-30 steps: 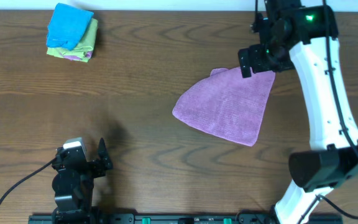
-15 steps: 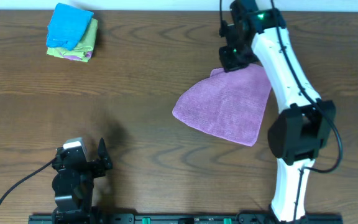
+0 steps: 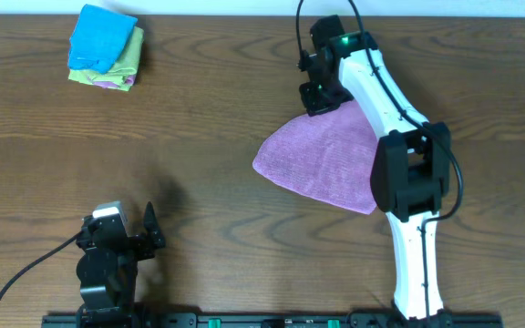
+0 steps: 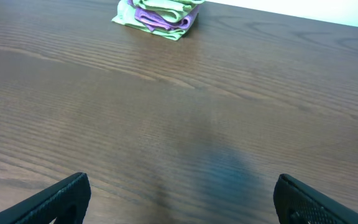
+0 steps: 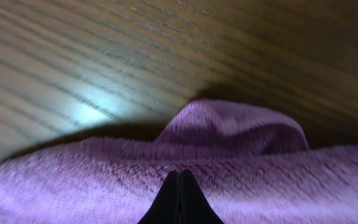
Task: Fold the cloth
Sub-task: 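Lower the cloth and pull it flat leftward with the right gripper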
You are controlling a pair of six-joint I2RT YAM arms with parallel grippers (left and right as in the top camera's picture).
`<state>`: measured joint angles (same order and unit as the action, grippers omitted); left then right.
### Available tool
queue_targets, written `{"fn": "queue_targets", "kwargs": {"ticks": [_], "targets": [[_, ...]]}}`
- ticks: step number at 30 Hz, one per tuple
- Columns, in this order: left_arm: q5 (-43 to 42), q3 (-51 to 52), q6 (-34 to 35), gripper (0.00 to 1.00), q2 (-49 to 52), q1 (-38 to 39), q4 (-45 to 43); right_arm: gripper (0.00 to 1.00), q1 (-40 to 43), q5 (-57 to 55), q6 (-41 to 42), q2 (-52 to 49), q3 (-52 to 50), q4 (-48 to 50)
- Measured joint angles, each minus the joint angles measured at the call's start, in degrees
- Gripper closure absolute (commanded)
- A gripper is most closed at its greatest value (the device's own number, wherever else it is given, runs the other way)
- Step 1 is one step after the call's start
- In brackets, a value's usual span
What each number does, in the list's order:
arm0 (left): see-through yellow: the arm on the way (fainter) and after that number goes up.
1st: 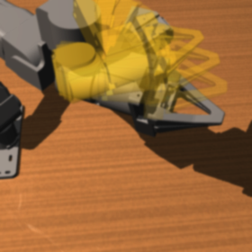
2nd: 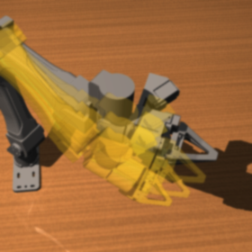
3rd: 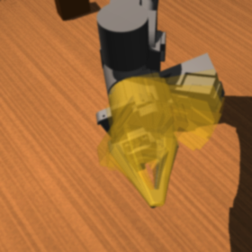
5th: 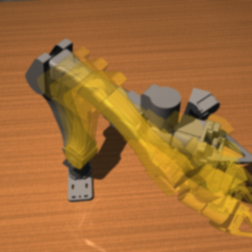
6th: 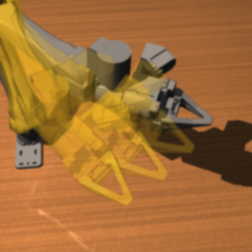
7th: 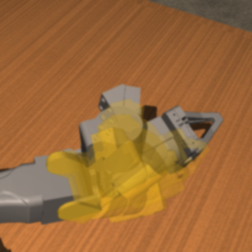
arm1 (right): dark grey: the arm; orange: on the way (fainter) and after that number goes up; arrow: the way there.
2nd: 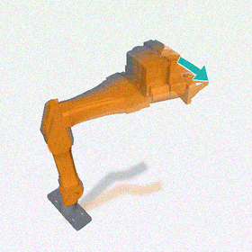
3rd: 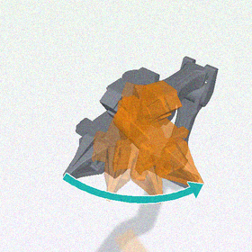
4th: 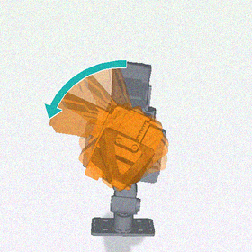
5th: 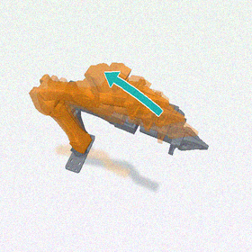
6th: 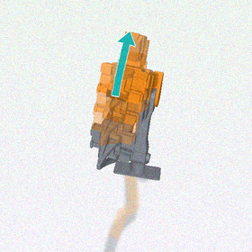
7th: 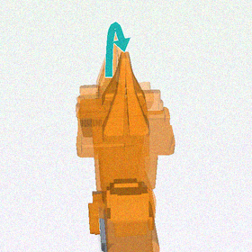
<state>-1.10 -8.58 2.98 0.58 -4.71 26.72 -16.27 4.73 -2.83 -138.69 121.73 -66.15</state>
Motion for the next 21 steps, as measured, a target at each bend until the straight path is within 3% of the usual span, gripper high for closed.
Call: {"fn": "queue_targets", "kwargs": {"ticks": [21], "targets": [[0.0,0.0,-0.02,0.05,0.0,0.0,0.0,0.99,0.09,-3.13,-0.35,-0.94,0.0,4.26]]}}
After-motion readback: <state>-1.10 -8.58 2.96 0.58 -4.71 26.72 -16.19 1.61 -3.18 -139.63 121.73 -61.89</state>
